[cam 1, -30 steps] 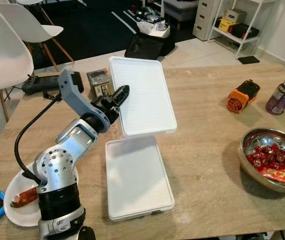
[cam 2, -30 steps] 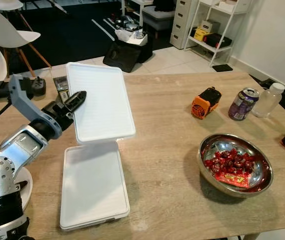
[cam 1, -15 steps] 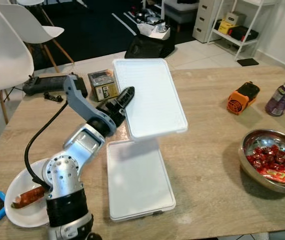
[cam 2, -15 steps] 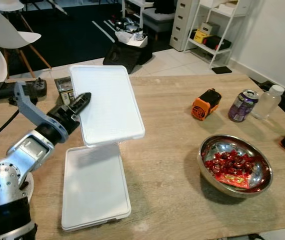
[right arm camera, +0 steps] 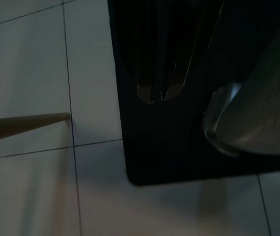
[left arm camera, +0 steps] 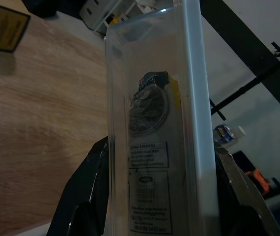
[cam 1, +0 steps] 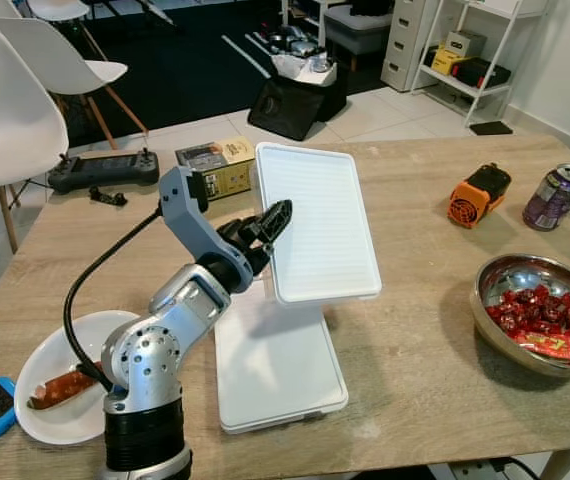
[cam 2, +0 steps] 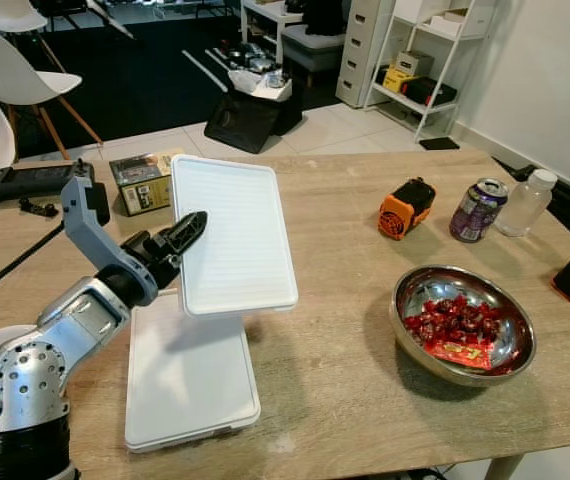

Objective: Restocking fridge

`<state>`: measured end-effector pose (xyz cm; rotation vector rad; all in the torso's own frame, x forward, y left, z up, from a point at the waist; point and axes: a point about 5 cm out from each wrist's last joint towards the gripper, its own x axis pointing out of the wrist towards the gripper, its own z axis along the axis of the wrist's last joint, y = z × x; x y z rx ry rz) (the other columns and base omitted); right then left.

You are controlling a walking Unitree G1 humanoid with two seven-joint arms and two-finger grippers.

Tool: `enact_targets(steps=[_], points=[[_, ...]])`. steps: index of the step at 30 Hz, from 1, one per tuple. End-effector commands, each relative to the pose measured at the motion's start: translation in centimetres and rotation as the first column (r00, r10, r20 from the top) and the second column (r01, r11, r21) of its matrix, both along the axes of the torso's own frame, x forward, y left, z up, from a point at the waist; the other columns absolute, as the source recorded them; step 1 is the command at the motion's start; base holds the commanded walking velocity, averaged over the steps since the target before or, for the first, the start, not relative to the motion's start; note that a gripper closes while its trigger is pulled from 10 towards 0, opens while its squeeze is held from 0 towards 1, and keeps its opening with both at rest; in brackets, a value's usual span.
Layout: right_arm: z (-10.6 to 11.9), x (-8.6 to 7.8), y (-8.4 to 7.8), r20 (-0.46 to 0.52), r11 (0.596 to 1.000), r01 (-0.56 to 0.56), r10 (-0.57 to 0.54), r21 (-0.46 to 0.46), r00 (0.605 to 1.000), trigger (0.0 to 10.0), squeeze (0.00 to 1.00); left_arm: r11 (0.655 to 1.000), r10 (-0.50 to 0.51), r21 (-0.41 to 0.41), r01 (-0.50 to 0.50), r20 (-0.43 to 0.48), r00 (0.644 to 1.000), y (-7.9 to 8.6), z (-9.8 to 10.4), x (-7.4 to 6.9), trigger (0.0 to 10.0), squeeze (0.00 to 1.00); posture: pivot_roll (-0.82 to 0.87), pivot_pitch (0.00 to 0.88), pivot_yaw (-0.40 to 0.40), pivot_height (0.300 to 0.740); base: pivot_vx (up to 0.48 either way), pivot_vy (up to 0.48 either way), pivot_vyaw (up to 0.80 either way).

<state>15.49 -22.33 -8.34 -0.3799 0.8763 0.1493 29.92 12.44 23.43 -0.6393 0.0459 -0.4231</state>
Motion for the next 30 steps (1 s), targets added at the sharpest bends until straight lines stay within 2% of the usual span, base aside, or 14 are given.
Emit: enact_targets(steps=[1, 14, 30], points=[[-0.25, -0.52, -0.02, -0.025, 1.0, -0.007, 0.006, -0.007, 1.0, 10.0, 0.0, 1.0, 0.02, 0.019, -0.02, 0.035, 0.999, -0.47, 0.23, -0.36, 10.0, 0.0, -0.05, 0.093, -0.019, 0.74, 0.0, 0.0, 0.0], [-0.28, -0.51, 0.1, -0.023, 1.0, -0.003, 0.003, -0.006, 1.0, 10.0, 0.0, 0.993, 0.094, 0.074, -0.097, 0.033, 0.995, -0.16, -0.14, 0.13, 10.0, 0.0, -0.04, 0.098, -0.019, 0.74, 0.0, 0.0, 0.0], [-0.32, -0.58, 0.14, -0.023, 1.0, 0.01, -0.01, -0.001, 1.0, 10.0, 0.0, 0.985, 0.152, 0.083, -0.153, 0.018, 0.988, 0.2, -0.3, 0.5, 10.0, 0.0, -0.04, 0.097, -0.017, 0.74, 0.0, 0.0, 0.0]])
